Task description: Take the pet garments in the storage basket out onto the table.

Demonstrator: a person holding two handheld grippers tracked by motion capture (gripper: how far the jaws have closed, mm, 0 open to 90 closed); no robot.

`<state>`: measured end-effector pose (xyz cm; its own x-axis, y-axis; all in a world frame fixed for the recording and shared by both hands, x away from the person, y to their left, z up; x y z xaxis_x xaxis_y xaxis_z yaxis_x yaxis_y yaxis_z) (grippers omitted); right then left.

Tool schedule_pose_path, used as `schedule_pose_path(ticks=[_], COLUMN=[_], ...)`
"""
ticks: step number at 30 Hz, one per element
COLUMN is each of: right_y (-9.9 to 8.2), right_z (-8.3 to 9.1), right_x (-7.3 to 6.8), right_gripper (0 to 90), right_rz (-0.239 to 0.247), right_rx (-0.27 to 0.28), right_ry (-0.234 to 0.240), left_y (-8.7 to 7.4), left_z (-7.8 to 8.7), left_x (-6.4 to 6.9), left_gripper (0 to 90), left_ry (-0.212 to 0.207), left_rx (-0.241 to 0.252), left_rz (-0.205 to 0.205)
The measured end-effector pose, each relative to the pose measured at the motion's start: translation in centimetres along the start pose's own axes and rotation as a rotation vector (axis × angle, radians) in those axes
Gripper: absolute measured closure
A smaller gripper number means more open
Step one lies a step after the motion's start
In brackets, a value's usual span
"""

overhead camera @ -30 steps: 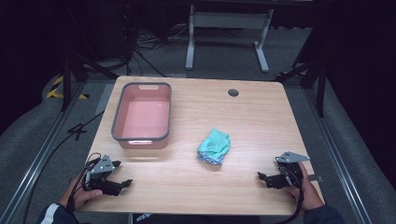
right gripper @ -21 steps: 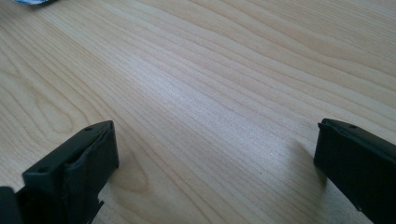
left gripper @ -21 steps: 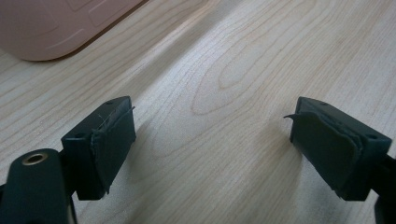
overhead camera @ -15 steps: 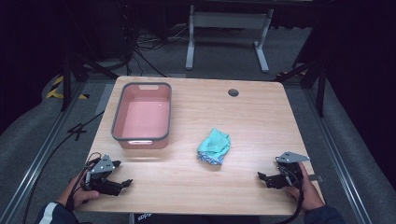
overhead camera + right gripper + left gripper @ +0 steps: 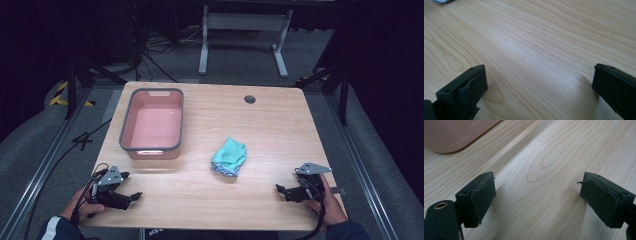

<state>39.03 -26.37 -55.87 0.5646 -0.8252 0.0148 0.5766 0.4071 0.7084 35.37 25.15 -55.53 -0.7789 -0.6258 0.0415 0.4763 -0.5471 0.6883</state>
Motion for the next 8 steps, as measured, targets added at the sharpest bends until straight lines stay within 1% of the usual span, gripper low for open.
schedule_pose_path(ticks=[8], right_y=[0.0], right_z=[0.0], right_x=[0.0], right_gripper=[0.0], right_rz=[0.0], right_rx=[0.0], right_ry=[0.0], left_y=[0.03], left_z=[-0.08], left_x=[0.01], left_gripper=[11.9], left_ry=[0.002], left_rx=[-0.004], left_rz=[0.004])
Point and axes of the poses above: each handheld gripper's, and its own axes: z roughly backward along the jaws, y roughly out of its top, x roughly to its right, the point moved 10 cm from there along -z, roughly forward along the jaws, and after that the axes turned 2 degrees about -y, right-handed, at the moved point
